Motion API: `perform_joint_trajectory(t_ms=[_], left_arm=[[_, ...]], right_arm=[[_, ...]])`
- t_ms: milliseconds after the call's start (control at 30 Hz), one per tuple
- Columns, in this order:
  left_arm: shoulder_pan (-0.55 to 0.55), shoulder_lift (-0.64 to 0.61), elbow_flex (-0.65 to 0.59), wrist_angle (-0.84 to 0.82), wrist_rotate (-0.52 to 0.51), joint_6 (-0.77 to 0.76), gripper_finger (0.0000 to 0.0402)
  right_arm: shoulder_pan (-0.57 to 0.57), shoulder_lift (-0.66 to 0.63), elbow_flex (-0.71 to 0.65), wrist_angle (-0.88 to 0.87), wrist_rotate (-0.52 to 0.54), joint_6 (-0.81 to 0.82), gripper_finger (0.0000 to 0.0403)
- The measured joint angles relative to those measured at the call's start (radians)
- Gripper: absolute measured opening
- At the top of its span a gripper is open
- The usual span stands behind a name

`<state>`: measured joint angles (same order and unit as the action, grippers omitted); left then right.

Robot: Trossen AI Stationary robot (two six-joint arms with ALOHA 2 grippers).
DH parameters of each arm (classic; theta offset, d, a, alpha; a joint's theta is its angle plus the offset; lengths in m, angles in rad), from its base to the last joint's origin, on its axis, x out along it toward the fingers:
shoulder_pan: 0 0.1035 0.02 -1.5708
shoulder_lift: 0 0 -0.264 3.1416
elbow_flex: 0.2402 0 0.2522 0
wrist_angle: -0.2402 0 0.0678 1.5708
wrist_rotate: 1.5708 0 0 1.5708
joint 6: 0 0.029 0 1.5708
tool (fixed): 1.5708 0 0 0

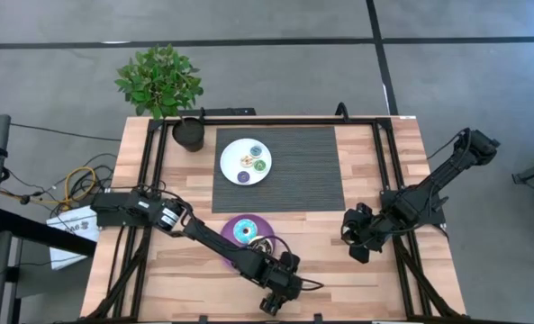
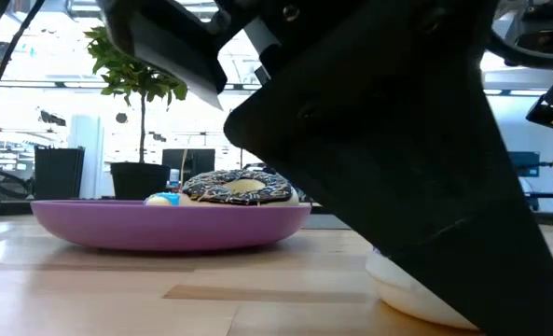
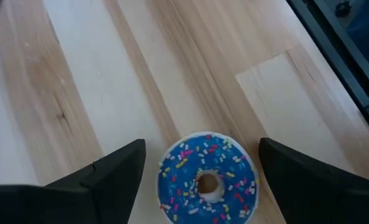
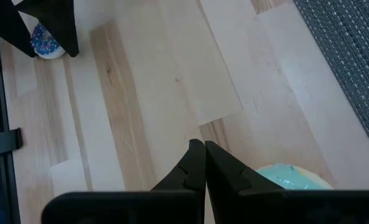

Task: Pick & Place donuts
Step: Put the small blue donut on the white plate

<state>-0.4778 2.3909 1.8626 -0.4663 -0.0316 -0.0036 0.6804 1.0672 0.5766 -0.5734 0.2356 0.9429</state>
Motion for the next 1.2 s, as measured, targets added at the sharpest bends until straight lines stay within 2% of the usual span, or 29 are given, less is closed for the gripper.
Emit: perform_joint_trajectory(t_ms=[167,433,567,833,1000,1200], left_arm=[[0.000,-0.001,0.000,-0.014,0.006,-0.017,0.0295],[0.000,-0.002,0.000,-0.017,0.008,-0.023,0.0221],[0.000,-0.002,0.000,-0.017,0.008,-0.032,0.0201],[0.025,-0.014,0.000,-0.033,0.030,-0.075,0.0195],[0.069,-0.039,0.004,-0.084,-0.001,-0.072,0.0195],[0.158,-0.096,0.006,-0.142,-0.007,0.029,0.0195]], right_arm=[[0.000,0.000,0.000,0.000,0.000,0.000,0.0000],[0.000,0.000,0.000,0.000,0.000,0.000,0.0000],[0.000,0.000,0.000,0.000,0.000,0.000,0.0000],[0.000,0.000,0.000,0.000,0.001,-0.001,0.0000],[0.000,0.000,0.000,0.000,0.001,-0.001,0.0000],[0.000,0.000,0.000,0.001,0.001,-0.001,0.0000]])
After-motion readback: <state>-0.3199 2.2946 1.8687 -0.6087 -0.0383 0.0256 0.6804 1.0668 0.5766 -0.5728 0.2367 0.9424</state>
